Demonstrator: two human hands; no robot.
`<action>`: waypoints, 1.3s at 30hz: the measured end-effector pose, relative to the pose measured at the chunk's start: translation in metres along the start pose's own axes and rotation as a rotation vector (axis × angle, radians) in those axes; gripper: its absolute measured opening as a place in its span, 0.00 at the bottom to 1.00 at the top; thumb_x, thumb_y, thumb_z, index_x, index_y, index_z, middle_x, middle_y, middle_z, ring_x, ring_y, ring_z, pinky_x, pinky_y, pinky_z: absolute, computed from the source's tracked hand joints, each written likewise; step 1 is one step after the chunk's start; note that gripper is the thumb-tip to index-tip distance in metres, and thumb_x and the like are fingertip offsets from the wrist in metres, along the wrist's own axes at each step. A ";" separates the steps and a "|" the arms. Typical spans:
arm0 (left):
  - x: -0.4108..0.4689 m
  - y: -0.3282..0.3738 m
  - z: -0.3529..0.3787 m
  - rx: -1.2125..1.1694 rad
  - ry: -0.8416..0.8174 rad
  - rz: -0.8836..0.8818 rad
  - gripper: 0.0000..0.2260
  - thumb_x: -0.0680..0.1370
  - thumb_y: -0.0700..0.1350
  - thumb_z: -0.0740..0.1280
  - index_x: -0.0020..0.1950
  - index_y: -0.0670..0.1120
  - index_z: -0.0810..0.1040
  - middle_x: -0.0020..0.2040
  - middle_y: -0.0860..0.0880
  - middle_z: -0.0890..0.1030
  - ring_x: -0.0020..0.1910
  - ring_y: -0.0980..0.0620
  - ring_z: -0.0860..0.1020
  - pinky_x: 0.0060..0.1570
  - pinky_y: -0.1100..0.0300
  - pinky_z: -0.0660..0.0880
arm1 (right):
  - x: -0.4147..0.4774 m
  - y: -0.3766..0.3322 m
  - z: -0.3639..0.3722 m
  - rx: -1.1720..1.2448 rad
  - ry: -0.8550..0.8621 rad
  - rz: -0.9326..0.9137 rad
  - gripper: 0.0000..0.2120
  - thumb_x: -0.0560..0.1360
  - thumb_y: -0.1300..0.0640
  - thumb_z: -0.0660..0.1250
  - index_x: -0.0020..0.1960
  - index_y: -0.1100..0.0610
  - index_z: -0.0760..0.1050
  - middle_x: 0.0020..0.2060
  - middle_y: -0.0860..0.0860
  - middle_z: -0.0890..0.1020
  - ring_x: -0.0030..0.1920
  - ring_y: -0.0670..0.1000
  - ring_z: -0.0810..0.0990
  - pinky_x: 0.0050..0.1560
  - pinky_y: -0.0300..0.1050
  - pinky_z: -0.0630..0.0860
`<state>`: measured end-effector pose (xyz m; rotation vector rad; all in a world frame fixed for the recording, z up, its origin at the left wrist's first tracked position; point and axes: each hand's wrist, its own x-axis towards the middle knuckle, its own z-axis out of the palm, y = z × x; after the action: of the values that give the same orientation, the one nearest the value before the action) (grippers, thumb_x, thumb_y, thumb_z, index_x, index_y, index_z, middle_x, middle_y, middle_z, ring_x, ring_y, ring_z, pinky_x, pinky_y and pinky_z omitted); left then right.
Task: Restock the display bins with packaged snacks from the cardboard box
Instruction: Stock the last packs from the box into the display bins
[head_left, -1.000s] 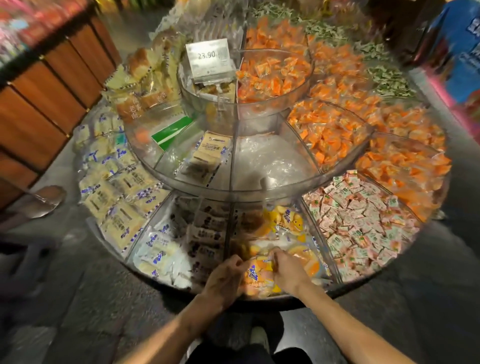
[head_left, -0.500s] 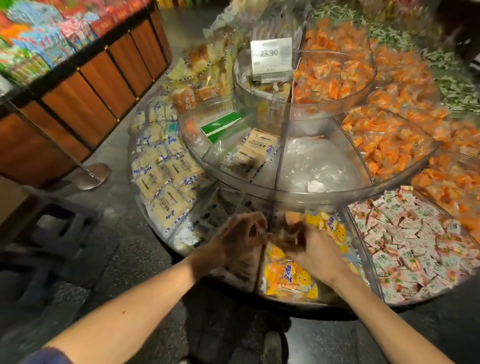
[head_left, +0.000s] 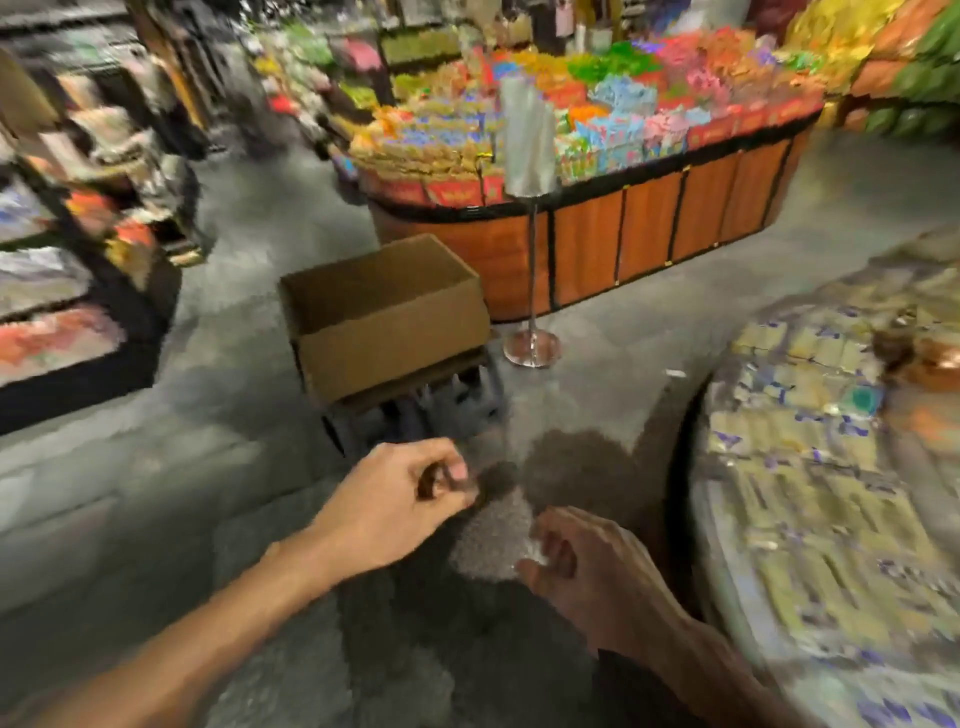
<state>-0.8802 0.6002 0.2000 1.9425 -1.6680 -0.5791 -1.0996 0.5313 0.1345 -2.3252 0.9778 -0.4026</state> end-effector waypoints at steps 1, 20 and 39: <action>-0.001 -0.032 -0.021 0.008 0.034 -0.058 0.06 0.78 0.49 0.71 0.43 0.51 0.77 0.31 0.55 0.75 0.29 0.57 0.72 0.32 0.65 0.64 | 0.029 -0.020 0.018 0.005 -0.039 -0.013 0.08 0.72 0.41 0.68 0.43 0.42 0.72 0.37 0.34 0.75 0.39 0.36 0.74 0.42 0.28 0.68; 0.250 -0.431 -0.214 -0.103 0.207 -0.426 0.11 0.78 0.54 0.69 0.58 0.52 0.75 0.46 0.55 0.79 0.44 0.57 0.77 0.38 0.66 0.69 | 0.510 -0.151 0.187 -0.034 -0.361 -0.050 0.08 0.77 0.45 0.68 0.43 0.40 0.69 0.41 0.41 0.76 0.40 0.39 0.74 0.43 0.34 0.71; 0.574 -0.689 -0.208 -0.292 -0.043 -0.784 0.10 0.79 0.46 0.70 0.59 0.48 0.76 0.47 0.55 0.78 0.42 0.62 0.75 0.37 0.68 0.71 | 0.916 -0.042 0.308 -0.133 -0.574 0.239 0.09 0.79 0.49 0.67 0.58 0.50 0.75 0.51 0.45 0.79 0.49 0.45 0.77 0.51 0.41 0.76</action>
<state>-0.1326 0.1337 -0.0655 2.3170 -0.7220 -1.0777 -0.3018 0.0110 -0.0352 -2.2036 0.9859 0.4177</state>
